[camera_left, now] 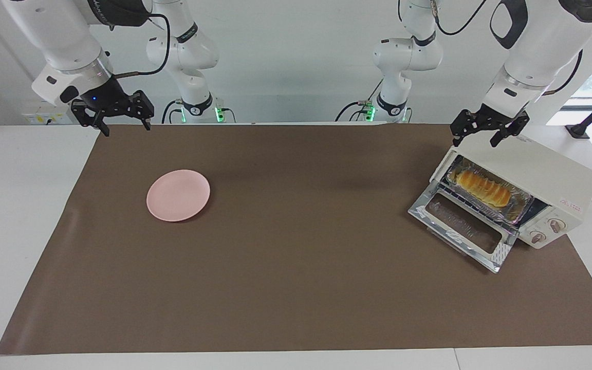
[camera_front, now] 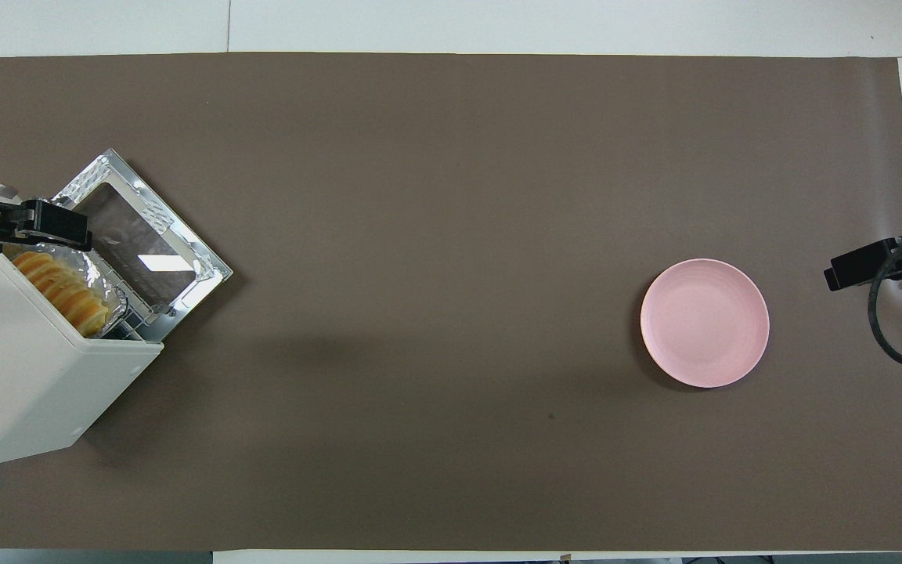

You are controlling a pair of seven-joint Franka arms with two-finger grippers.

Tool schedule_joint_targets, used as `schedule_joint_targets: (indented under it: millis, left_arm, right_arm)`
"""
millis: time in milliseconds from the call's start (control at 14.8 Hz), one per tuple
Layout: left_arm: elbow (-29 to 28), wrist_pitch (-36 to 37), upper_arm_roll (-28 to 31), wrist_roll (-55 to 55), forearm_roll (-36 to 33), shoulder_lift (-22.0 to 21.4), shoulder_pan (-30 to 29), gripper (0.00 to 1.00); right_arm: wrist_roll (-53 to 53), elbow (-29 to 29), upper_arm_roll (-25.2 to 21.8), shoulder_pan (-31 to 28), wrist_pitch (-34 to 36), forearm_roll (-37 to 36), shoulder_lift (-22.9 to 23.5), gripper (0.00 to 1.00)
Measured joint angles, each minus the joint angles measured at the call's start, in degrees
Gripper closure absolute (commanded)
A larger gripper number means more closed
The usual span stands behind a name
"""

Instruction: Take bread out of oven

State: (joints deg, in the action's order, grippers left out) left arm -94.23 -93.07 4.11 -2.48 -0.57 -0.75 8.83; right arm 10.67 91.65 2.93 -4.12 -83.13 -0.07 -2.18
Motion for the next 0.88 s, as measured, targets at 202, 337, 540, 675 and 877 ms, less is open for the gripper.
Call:
schedule_joint_targets:
  millis: [202,337,540,675,877]
  left_arm:
    - [-0.2,-4.6,0.2,-8.8,-0.1,2.5,-0.1,0.00]
    - [-0.5,-7.6,0.6,-14.9,-1.6,5.5,-0.3,0.00]
    - [-1.5,-11.4,0.9,-26.2,-3.3,10.1,-0.7,0.00]
    - [-3.3,-13.6,1.0,-31.5,-4.8,11.8,-1.0,0.00]
    - [-7.2,-16.0,1.1,-35.8,-5.9,12.1,-1.2,0.00]
  right_arm:
    - [0.0,0.0,0.0,0.0,0.0,0.0,0.0,0.00]
    - [0.0,0.0,0.0,0.0,0.0,0.0,0.0,0.00]
    - [0.0,0.0,0.0,0.0,0.0,0.0,0.0,0.00]
    - [0.0,0.0,0.0,0.0,0.0,0.0,0.0,0.00]
    - [0.0,0.0,0.0,0.0,0.0,0.0,0.0,0.00]
